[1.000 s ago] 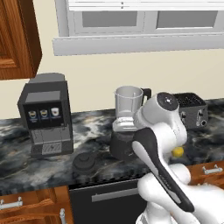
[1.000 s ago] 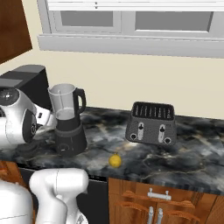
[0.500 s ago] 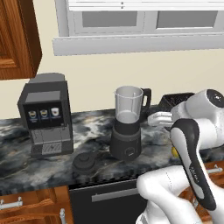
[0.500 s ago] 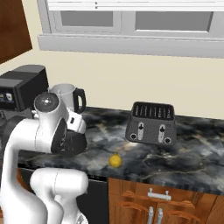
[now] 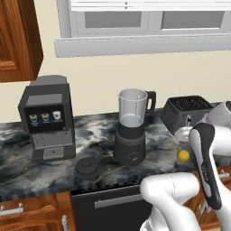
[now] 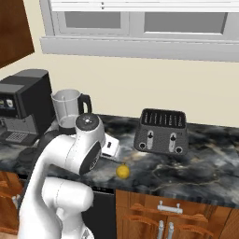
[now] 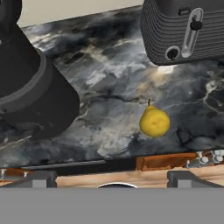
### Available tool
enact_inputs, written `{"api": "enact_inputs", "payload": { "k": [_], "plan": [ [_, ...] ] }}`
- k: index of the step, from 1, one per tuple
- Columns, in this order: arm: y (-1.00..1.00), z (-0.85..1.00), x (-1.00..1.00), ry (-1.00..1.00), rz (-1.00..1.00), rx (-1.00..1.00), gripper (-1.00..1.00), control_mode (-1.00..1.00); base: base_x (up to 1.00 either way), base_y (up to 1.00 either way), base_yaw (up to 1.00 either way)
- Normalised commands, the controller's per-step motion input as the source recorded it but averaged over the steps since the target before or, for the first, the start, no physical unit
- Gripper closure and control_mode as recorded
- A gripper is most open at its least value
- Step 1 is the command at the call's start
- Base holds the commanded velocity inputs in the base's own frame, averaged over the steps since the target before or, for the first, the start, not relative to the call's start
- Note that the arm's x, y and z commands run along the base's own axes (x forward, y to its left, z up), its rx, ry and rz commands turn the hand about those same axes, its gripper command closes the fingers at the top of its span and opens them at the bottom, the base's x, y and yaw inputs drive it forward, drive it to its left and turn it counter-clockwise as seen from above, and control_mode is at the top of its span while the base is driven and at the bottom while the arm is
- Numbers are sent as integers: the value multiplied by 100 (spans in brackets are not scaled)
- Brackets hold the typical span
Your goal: Open the blender lid, put the pear in the blender, close the lid, and start the blender.
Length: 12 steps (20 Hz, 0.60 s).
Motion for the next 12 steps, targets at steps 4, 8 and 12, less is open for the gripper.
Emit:
{"api": "enact_inputs", "payload": {
  "k": [4,8,12],
  "plan": [
    [-27,-65,14,14,0,-13,-100,-100,0,0,0],
    [-17,-21,23,4,0,-3,-100,-100,0,0,0],
    [-25,-29,32,16,0,0,-100,-100,0,0,0]
  ]
}}
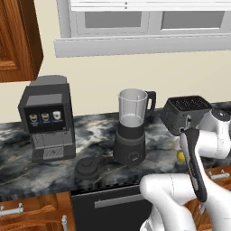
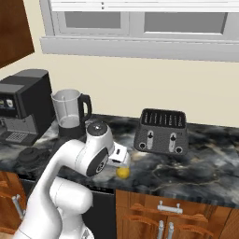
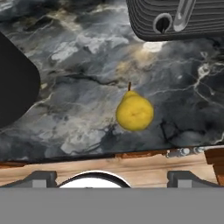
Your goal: Open the blender lid, put the pear in the blender, close the lid, and start the blender.
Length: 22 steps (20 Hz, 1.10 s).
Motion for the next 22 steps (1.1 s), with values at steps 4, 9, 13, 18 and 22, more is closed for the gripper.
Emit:
{"api": "enact_inputs", "payload": {
  "k": [4,9,13,18,22],
  "plan": [
    [-21,-41,36,20,0,0,-100,-100,0,0,0],
    [-25,-37,31,17,3,0,-100,-100,0,0,0],
    [-32,-29,32,13,5,0,-100,-100,0,0,0],
    [-3,-25,48,13,10,0,-100,-100,0,0,0],
    [-1,-27,41,10,14,0,-100,-100,0,0,0]
  ]
}}
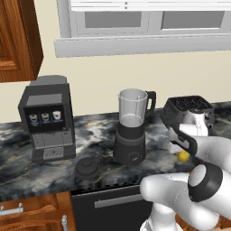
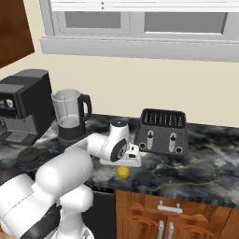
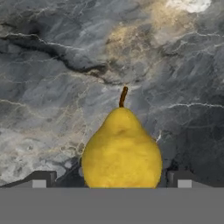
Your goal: Open the blender lid, put the pear in the blender, close the lid, and start the blender.
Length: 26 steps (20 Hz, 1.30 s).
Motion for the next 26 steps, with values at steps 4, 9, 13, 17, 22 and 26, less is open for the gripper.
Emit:
{"api": "enact_inputs", "payload": {
  "k": [4,9,13,17,22,26],
  "plan": [
    [-7,-34,21,8,14,0,-100,-100,0,0,0],
    [-4,-44,-1,1,14,0,-100,-100,0,0,0],
    [-1,-48,-26,0,11,0,-100,-100,0,0,0],
    [0,-59,-33,4,6,-1,100,-100,0,0,0],
    [5,-16,-24,1,3,-5,100,-100,0,0,0],
    [-2,77,-52,-25,0,1,100,-100,0,0,0]
  ]
}}
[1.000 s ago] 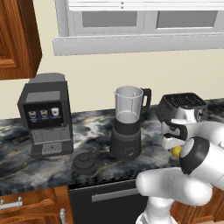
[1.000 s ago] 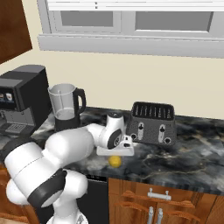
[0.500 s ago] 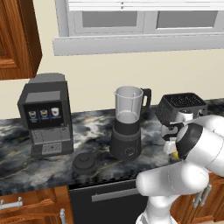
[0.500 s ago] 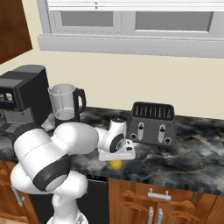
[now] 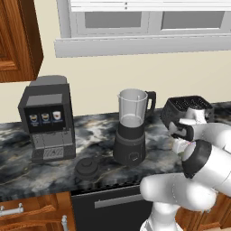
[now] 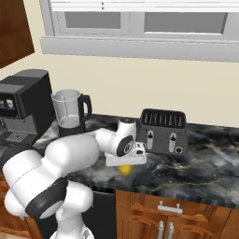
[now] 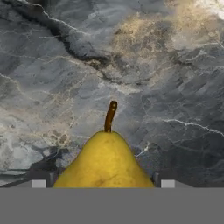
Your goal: Open the blender lid, put the pear in the blender, close the lid, and start the blender.
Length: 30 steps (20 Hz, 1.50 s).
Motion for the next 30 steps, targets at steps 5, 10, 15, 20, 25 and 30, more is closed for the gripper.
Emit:
{"api": "enact_inputs", "payload": {
  "k": [5,10,15,20,25,30],
  "plan": [
    [9,100,-33,-27,1,0,100,-100,0,0,0],
    [27,100,-17,-21,0,-2,100,-100,0,0,0],
    [14,100,-25,-18,0,-4,100,-100,0,0,0],
    [29,100,-21,-17,0,-6,100,-100,0,0,0],
    [44,100,-12,-11,0,-8,100,-100,0,0,0],
    [44,100,-9,-4,0,-10,100,-100,0,0,0]
  ]
}}
